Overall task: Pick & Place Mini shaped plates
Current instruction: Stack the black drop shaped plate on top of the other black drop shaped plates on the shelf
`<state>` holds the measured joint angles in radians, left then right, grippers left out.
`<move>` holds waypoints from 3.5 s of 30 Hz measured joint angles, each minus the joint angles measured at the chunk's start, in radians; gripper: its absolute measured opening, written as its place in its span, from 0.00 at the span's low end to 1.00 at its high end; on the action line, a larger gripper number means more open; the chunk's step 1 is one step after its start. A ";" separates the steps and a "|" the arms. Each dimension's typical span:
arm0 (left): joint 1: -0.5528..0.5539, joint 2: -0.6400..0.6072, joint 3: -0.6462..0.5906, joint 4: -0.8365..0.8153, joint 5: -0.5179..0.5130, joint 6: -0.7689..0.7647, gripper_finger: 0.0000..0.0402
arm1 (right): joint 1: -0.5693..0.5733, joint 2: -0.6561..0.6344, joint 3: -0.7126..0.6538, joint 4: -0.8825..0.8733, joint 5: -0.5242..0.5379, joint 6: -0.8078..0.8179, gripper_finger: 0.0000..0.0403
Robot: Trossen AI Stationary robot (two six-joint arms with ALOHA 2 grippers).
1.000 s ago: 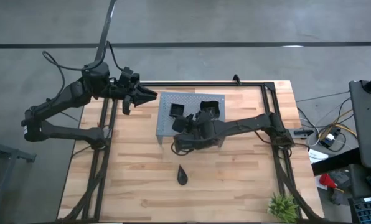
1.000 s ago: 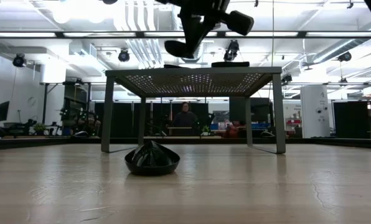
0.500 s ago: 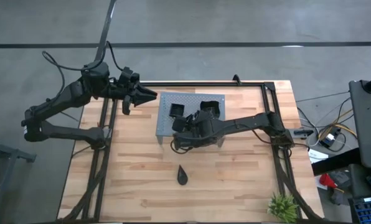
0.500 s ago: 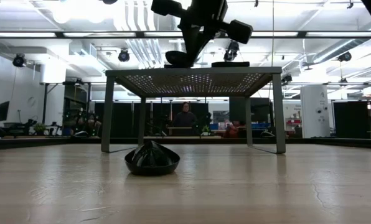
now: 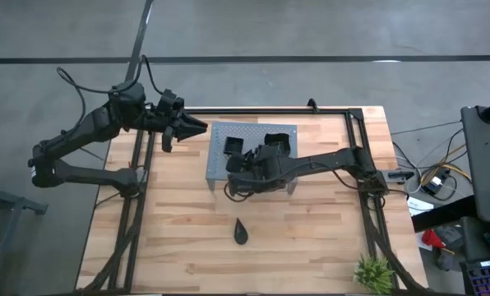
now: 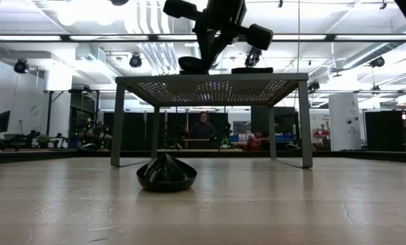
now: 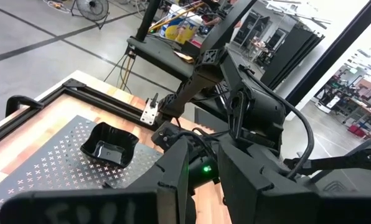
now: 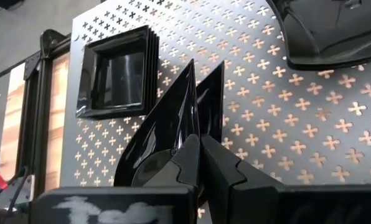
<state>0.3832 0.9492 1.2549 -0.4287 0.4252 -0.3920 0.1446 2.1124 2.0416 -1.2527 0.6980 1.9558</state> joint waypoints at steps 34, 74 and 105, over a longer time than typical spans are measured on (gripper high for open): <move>0.000 -0.018 0.000 -0.118 0.003 -0.001 0.20 | 0.114 -0.003 0.133 0.070 -0.102 -0.423 0.31; 0.000 -0.071 0.000 -0.201 0.068 0.000 0.20 | 0.243 0.049 -0.429 0.707 -0.514 -0.617 0.33; 0.000 -0.067 0.000 -0.209 0.068 0.004 0.20 | 0.188 0.051 -0.521 0.828 -0.486 -0.652 0.26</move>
<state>0.3829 0.8822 1.2549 -0.6376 0.4931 -0.3877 0.3325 2.1639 1.5208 -0.4246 0.2115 1.3039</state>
